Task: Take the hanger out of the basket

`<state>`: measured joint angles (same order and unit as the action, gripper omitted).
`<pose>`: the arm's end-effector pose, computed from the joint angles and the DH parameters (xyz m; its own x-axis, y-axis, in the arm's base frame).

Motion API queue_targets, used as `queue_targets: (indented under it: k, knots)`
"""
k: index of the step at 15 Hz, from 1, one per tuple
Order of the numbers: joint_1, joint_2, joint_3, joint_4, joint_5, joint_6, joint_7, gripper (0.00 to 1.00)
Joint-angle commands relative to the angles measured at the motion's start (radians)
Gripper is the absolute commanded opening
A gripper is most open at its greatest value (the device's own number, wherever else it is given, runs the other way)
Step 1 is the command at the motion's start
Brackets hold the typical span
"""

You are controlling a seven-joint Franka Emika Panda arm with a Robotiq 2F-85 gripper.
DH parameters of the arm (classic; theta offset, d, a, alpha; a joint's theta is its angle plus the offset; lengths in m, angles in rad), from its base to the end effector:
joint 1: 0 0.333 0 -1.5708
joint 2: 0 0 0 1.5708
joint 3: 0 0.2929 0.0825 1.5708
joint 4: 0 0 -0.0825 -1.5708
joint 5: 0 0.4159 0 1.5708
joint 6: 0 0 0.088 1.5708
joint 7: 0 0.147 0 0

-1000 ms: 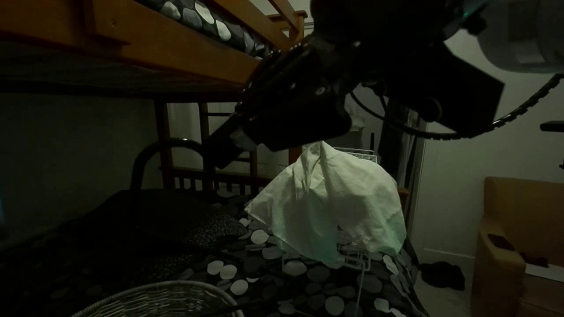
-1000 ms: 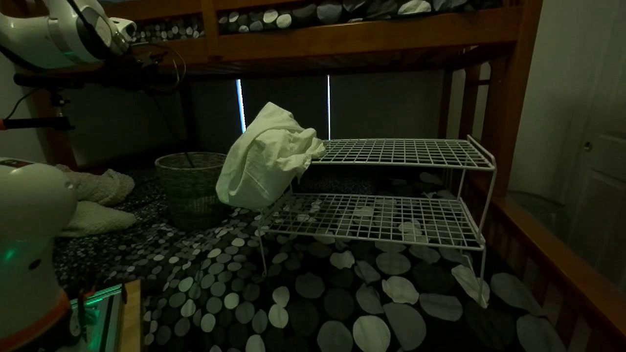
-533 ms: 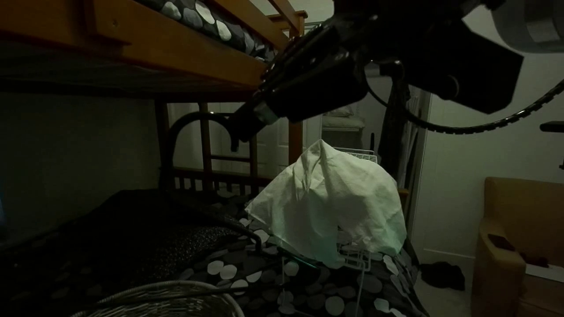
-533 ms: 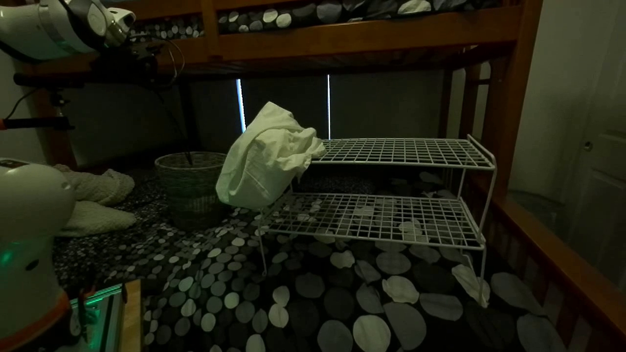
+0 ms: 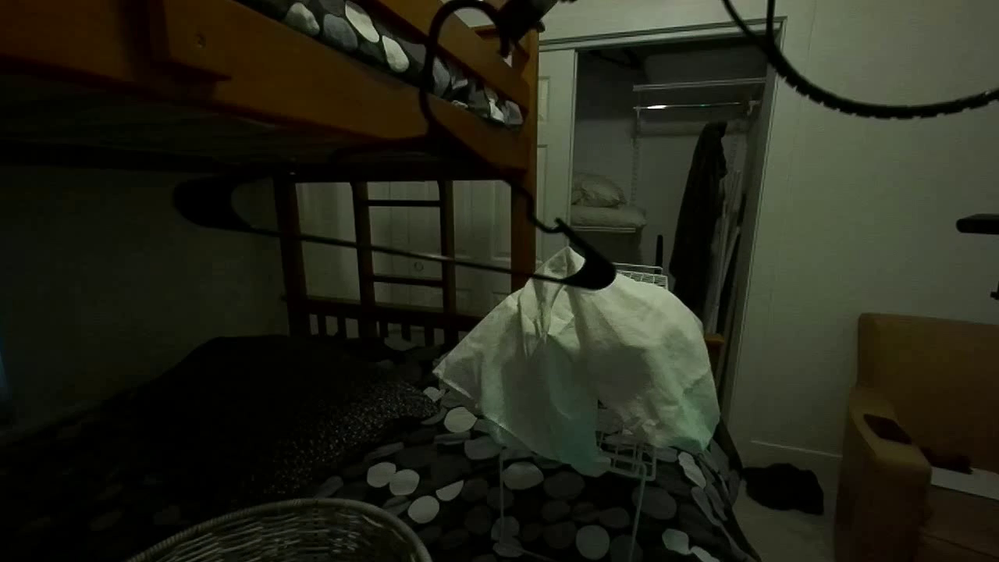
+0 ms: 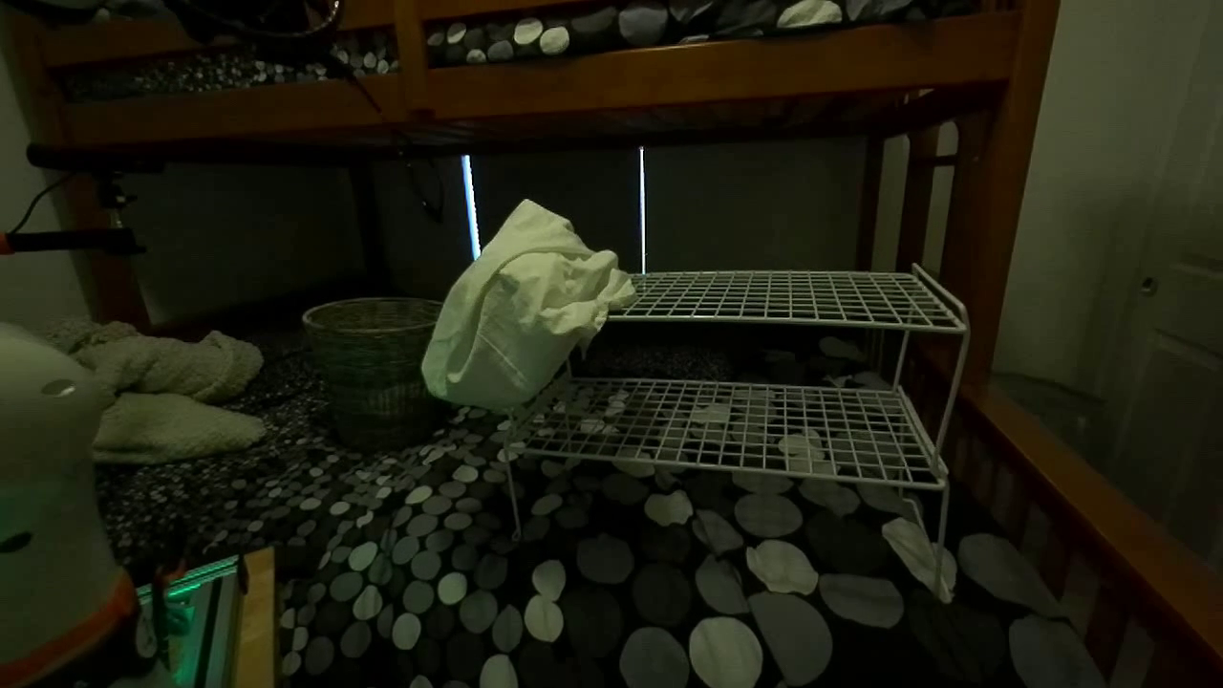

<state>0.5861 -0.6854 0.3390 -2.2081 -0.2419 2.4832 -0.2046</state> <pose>0.2571 0.4010 0.6826 -0.0100 0.7859 0.6183 0.6859 -0.4445 0.5761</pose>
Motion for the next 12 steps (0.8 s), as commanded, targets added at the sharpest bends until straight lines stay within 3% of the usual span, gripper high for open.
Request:
queue_targets:
  k: [1,3,5,6,10,12]
  knots:
    - [-0.107,-0.046,0.054,0.133,-0.045,-0.269,-0.036,0.02]
    - [-0.175,-0.077,0.067,0.174,-0.092,-0.342,-0.029,0.02]
    - [-0.225,-0.121,0.056,0.144,-0.119,-0.277,0.036,0.02]
    - [-0.186,-0.076,0.054,0.178,-0.076,-0.306,-0.018,0.07]
    - [-0.269,-0.104,0.065,0.139,-0.112,-0.269,0.049,0.02]
    - [-0.302,-0.112,0.035,0.123,-0.139,-0.281,0.034,0.02]
